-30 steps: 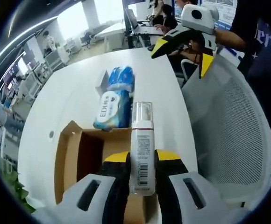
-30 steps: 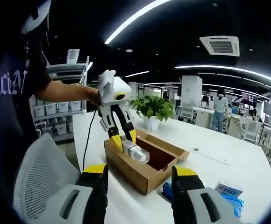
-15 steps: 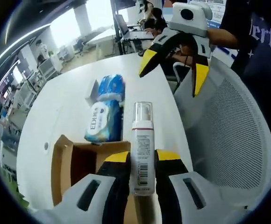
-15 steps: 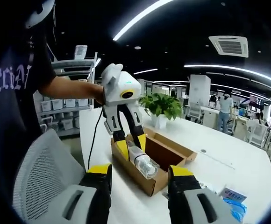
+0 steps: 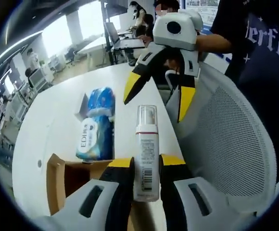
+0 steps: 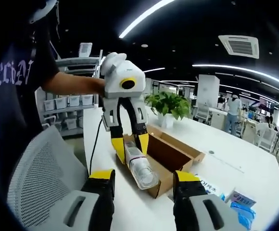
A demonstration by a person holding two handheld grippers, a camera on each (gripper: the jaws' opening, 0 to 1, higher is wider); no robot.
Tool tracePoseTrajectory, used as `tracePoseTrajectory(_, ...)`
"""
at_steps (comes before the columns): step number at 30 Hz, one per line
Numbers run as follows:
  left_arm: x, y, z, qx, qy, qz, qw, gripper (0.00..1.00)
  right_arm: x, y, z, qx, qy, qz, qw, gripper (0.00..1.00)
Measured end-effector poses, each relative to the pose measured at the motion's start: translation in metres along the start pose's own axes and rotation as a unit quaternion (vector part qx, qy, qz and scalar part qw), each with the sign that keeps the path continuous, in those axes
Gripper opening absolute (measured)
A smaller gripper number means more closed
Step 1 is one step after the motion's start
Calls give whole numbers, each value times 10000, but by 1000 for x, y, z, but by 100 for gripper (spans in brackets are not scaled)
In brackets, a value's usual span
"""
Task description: Operate the shoe box by opening the lid, removing the specified soft item, and placing it in the target area until the item is outside and the box remains undamaged.
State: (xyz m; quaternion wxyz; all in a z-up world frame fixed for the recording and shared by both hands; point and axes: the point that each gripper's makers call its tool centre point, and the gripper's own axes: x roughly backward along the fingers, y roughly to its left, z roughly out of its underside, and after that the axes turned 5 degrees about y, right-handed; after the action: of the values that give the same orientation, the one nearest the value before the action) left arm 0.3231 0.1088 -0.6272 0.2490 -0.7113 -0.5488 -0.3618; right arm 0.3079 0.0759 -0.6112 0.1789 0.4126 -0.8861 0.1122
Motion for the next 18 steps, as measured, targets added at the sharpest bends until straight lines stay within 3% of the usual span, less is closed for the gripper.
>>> tracePoseTrajectory(7, -1, -4, -10, -213, -171, 100, 9996, 19, -2, 5, 4, -7, 41, -187, 9998, 39)
tracePoseTrajectory(12, 0, -11, -17, -400, -356, 243, 9983, 19, 4, 7, -8, -66, -151, -297, 9994, 25)
tracePoseTrajectory(18, -1, -12, -19, -520, -453, 287, 9972, 19, 5, 14, -11, 86, -127, -391, 9991, 19)
